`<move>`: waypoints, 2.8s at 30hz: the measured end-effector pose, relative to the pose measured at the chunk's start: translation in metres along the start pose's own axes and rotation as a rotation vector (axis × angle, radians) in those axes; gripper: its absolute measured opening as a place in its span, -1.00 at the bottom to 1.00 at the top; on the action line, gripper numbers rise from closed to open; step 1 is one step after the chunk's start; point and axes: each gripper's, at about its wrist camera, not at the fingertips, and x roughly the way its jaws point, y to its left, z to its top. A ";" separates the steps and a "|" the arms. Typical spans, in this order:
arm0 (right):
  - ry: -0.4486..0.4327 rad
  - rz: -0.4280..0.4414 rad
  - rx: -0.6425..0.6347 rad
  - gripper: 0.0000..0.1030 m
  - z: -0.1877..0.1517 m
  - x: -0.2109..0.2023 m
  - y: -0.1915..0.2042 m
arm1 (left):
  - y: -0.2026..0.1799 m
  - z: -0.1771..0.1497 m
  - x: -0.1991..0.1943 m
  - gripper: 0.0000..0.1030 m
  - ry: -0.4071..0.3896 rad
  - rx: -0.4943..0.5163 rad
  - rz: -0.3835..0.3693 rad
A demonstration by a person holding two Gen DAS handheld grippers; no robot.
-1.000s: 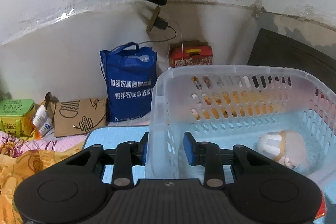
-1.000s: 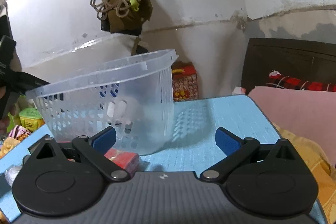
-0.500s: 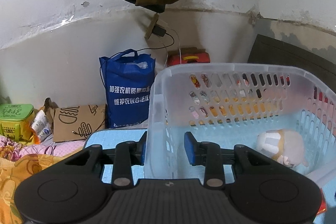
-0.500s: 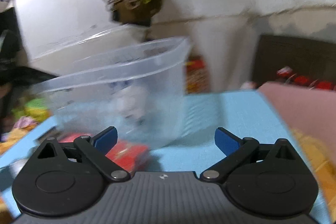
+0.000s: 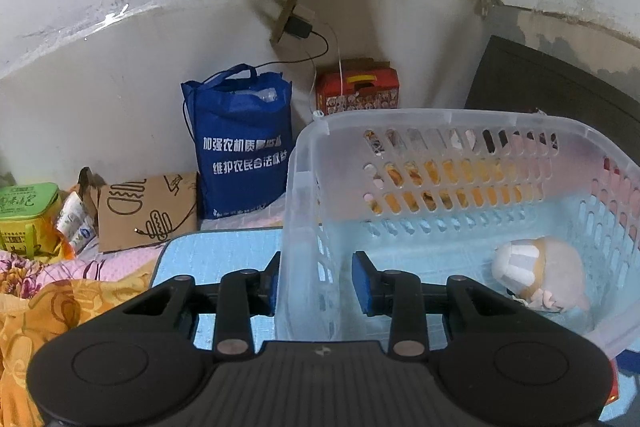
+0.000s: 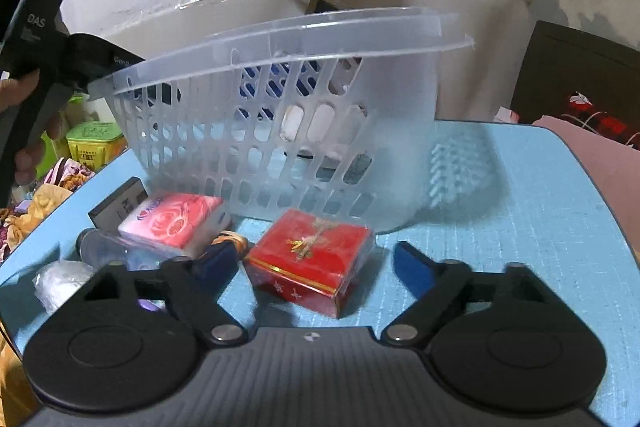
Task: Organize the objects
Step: 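Move the right tool to the red box and grasp it, then lift the red box with the right tool and release it into the basket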
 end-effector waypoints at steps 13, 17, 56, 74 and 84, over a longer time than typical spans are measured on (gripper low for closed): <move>0.013 -0.015 -0.022 0.34 -0.003 0.000 0.001 | -0.002 0.000 -0.001 -0.23 0.008 0.004 0.017; -0.053 -0.015 0.019 0.33 -0.007 -0.009 -0.005 | -0.003 0.000 -0.002 -0.23 0.009 0.005 0.025; -0.202 -0.064 -0.078 0.31 0.134 -0.044 -0.006 | -0.002 0.006 0.004 -0.39 0.001 0.032 0.042; -0.124 -0.122 -0.031 0.92 0.144 -0.012 -0.024 | -0.002 0.007 0.005 -0.39 0.002 0.036 0.037; -0.239 -0.106 0.003 1.00 0.113 -0.069 -0.017 | -0.002 0.006 0.005 -0.39 0.001 0.036 0.036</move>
